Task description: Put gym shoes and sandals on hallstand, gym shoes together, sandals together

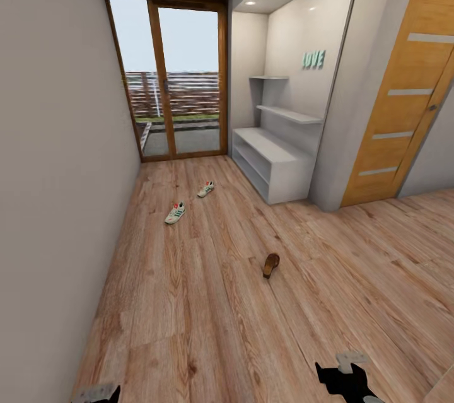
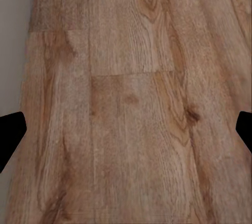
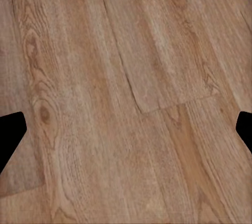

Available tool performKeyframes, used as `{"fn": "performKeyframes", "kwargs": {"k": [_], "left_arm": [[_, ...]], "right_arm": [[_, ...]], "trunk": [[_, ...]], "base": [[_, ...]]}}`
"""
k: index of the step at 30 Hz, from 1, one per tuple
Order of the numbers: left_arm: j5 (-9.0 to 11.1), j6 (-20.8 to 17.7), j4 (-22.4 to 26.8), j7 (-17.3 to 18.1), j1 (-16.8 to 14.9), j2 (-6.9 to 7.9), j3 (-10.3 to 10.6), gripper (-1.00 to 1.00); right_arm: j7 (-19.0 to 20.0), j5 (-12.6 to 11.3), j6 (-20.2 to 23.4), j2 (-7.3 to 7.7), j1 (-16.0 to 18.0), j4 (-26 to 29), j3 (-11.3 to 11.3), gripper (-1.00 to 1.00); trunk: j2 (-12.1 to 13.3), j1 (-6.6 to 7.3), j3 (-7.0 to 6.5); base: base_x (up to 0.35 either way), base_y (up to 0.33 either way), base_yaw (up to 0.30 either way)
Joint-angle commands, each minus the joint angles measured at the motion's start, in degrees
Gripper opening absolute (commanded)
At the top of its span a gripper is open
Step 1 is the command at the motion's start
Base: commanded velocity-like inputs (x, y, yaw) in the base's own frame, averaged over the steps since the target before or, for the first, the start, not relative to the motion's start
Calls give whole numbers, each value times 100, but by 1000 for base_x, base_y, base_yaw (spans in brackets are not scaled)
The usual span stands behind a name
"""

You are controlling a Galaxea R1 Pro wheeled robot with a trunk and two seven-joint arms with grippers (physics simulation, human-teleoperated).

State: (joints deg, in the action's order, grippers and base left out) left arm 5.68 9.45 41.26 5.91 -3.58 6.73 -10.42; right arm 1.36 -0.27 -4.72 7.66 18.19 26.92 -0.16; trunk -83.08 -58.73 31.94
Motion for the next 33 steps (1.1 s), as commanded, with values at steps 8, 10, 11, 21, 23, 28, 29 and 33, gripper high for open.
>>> {"fn": "performKeyframes", "kwargs": {"k": [8, 10, 11, 21, 23, 28, 29, 33], "left_arm": [[-51, 797, 90, -23, -121, -48, 6, 100], [-68, 875, 67, -17, -246, -49, 9, 100], [-73, 903, 51, -14, -299, -49, 10, 100], [-87, 990, 54, -13, -589, -70, 20, 100], [-88, 996, 58, -16, -672, -76, 21, 100], [-88, 1007, 7, -14, -768, -92, 32, 100], [-88, 1007, 7, -14, -768, -92, 32, 100], [-90, 1017, -50, -28, -807, -98, 39, 100]], "right_arm": [[-16, 13, -21, -19, 131, 245, -14, 100], [-25, 11, -12, -21, 164, 358, -13, 100], [-28, 7, -20, -19, 174, 395, -10, 100], [-35, 13, -81, -11, 176, 506, 19, 100], [-35, 10, -89, -9, 175, 516, 21, 100], [-38, 23, -100, -15, 175, 525, 28, 100], [-38, 23, -100, -15, 175, 525, 28, 100], [-39, 30, -105, -19, 170, 534, 30, 100]], "trunk": [[0, 0, 0], [0, 0, 0], [0, 0, 0], [0, 0, 0], [0, 0, 0], [-80, -44, 36], [-120, -66, 54], [-281, -154, 126]], "base": [[0, 0, 0], [0, 0, 0], [0, 0, 0], [0, 0, 0], [0, 0, 0], [0, 0, 0], [0, 0, 0], [0, 0, 0]]}}
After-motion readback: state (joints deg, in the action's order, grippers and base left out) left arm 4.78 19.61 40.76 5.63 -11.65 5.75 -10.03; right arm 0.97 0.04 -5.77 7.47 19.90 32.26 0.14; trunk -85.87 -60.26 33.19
